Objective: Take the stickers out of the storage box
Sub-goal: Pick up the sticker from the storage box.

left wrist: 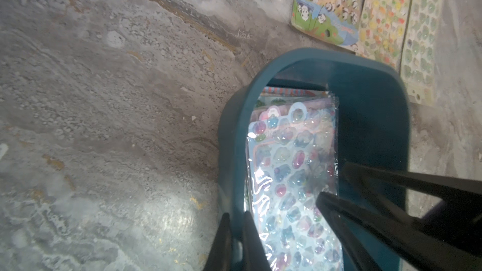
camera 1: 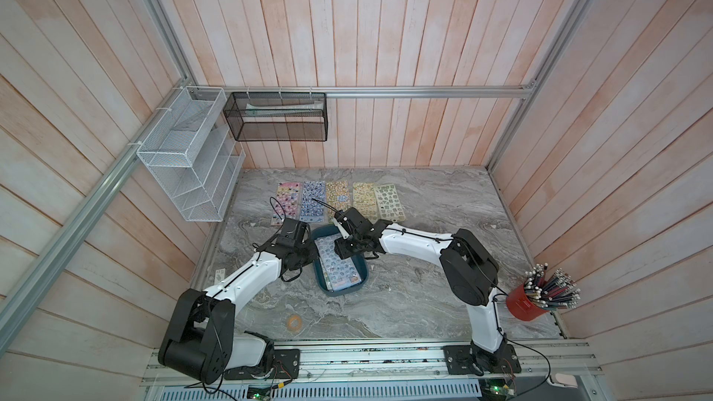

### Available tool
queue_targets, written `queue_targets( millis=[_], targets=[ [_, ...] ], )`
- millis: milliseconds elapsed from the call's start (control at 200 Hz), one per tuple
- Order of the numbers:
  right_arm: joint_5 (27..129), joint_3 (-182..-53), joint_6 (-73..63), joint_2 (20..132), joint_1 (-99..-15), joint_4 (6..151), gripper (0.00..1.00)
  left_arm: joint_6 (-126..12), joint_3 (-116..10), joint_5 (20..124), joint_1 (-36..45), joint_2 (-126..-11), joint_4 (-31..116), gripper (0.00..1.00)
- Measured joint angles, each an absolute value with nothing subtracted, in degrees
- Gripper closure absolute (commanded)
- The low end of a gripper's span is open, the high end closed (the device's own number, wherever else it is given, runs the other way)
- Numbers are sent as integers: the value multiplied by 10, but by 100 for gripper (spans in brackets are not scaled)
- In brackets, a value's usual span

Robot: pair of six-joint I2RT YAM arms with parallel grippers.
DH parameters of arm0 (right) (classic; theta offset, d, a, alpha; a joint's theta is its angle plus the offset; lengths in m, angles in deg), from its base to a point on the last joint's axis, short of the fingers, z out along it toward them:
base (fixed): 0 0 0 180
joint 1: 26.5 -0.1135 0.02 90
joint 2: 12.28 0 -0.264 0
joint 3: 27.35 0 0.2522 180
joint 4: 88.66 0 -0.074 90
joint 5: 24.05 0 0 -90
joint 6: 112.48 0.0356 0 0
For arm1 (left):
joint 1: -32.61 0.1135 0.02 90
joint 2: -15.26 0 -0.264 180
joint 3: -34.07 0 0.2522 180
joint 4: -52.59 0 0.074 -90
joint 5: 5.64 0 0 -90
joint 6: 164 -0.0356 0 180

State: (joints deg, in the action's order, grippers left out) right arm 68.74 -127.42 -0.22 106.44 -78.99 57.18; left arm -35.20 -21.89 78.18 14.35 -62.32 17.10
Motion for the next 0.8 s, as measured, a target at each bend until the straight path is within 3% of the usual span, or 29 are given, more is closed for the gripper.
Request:
queue_targets(
  millis=[470, 800],
  targets=[
    [690, -1308, -6, 1099, -798, 563, 36, -352, -219, 778, 144, -623, 172, 99],
    [717, -1307, -8, 1103, -787, 574, 51, -352, -219, 778, 144, -625, 172, 99]
  ],
)
